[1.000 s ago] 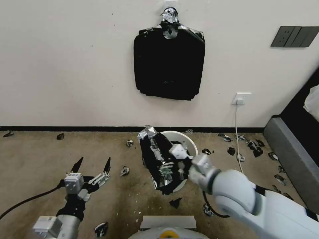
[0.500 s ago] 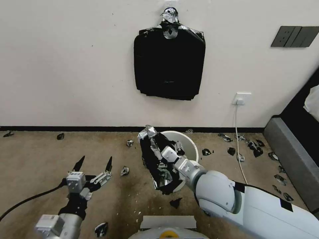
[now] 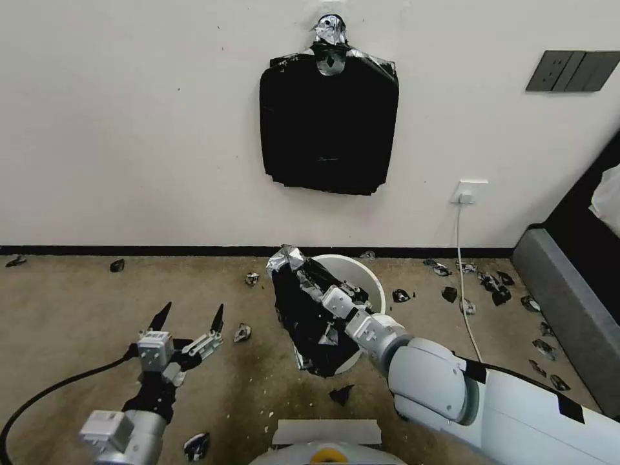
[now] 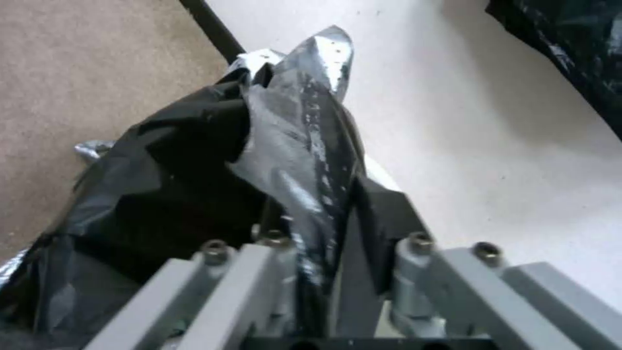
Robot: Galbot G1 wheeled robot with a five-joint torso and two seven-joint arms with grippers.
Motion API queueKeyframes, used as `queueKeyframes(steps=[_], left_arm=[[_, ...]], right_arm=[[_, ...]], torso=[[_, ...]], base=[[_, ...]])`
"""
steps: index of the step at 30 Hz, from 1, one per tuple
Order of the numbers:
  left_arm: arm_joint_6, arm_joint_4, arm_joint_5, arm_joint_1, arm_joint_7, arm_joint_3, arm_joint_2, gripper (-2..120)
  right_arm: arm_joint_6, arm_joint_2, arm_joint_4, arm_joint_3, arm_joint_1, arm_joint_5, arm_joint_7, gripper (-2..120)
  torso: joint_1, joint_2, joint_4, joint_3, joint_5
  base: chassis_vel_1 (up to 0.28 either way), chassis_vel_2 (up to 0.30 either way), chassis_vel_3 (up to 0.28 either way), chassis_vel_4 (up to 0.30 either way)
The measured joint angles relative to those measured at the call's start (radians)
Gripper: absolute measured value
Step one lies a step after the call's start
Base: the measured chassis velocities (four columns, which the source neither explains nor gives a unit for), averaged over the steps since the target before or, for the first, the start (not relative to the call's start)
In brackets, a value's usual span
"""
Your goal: Place a trash bag onto the trash bin.
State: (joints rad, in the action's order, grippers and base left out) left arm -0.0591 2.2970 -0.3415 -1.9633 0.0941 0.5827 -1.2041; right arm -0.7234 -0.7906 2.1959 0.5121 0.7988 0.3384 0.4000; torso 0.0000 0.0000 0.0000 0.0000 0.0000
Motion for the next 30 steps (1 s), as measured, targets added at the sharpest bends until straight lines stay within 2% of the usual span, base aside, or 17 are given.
queueKeyframes(steps=[3,5,7,12,14,16,19,25,26,28,29,30], left_arm=[[0.099,0.021,-0.031,0.054,0.062,-0.075,0.058,100],[0.126,0.024,-0.047,0.07,0.079,-0.097,0.074,100],[0.194,0.03,-0.104,0.125,0.129,-0.169,0.119,100],[0.251,0.03,-0.173,0.169,0.179,-0.229,0.139,100],[0.303,0.026,-0.229,0.223,0.227,-0.268,0.144,100],[0.344,-0.011,-0.278,0.331,0.275,-0.326,0.163,100],[0.364,-0.042,-0.327,0.4,0.308,-0.362,0.172,100],[0.405,-0.11,-0.42,0.536,0.368,-0.447,0.18,100],[0.426,-0.141,-0.452,0.586,0.404,-0.481,0.175,100],[0.436,-0.157,-0.465,0.611,0.422,-0.497,0.17,100],[0.455,-0.192,-0.494,0.661,0.466,-0.528,0.16,100],[0.455,-0.192,-0.494,0.661,0.466,-0.528,0.16,100]], right_arm=[[0.001,-0.001,-0.001,-0.019,0.002,0.003,0.005,3],[0.001,-0.001,-0.002,-0.022,0.002,0.005,0.005,0],[0.002,0.004,-0.005,-0.025,-0.004,0.018,0.005,0],[0.003,-0.004,-0.028,0.013,-0.047,0.041,0.003,0],[0.005,-0.031,-0.057,0.065,-0.11,0.066,0.005,0],[0.006,-0.041,-0.068,0.075,-0.121,0.072,0.011,0],[0.007,-0.045,-0.074,0.075,-0.122,0.074,0.015,0],[0.012,-0.036,-0.084,0.067,-0.121,0.075,0.017,0],[0.018,-0.031,-0.085,0.064,-0.12,0.076,0.018,0],[0.02,-0.029,-0.086,0.063,-0.119,0.076,0.018,0],[0.023,-0.025,-0.088,0.057,-0.115,0.077,0.019,0],[0.023,-0.025,-0.088,0.057,-0.115,0.077,0.019,0]], torso=[[0.0,0.0,0.0,0.0,-0.0001],[0.0,0.0,0.0,0.0,0.0],[0.0,0.0,-0.0003,0.0,-0.0001],[0.0,0.0,-0.0005,0.0,-0.0001],[0.0,0.0,0.0012,0.0,0.0003],[0.0,0.0,0.0003,0.0,-0.0003],[0.0,0.0,-0.0003,0.0,-0.0001],[0.0,0.0,0.0001,0.0,0.0],[0.0,0.0,0.0,0.0,0.0],[0.0,0.0,-0.0001,0.0,-0.0001],[0.0,0.0,0.0,0.0,0.0],[0.0,0.0,0.0,0.0,0.0]], base=[[0.0,0.0,0.0,0.0],[0.0,0.0,0.0,0.0],[0.0,0.0,0.0,0.0],[0.0,0.0,0.0,0.0],[0.0,0.0,0.0,0.0],[0.0,0.0,0.0,0.0],[0.0,0.0,0.0,0.0],[0.0,0.0,0.0,0.0],[0.0,0.0,0.0,0.0],[0.0,0.0,0.0,0.0],[0.0,0.0,0.0,0.0],[0.0,0.0,0.0,0.0]])
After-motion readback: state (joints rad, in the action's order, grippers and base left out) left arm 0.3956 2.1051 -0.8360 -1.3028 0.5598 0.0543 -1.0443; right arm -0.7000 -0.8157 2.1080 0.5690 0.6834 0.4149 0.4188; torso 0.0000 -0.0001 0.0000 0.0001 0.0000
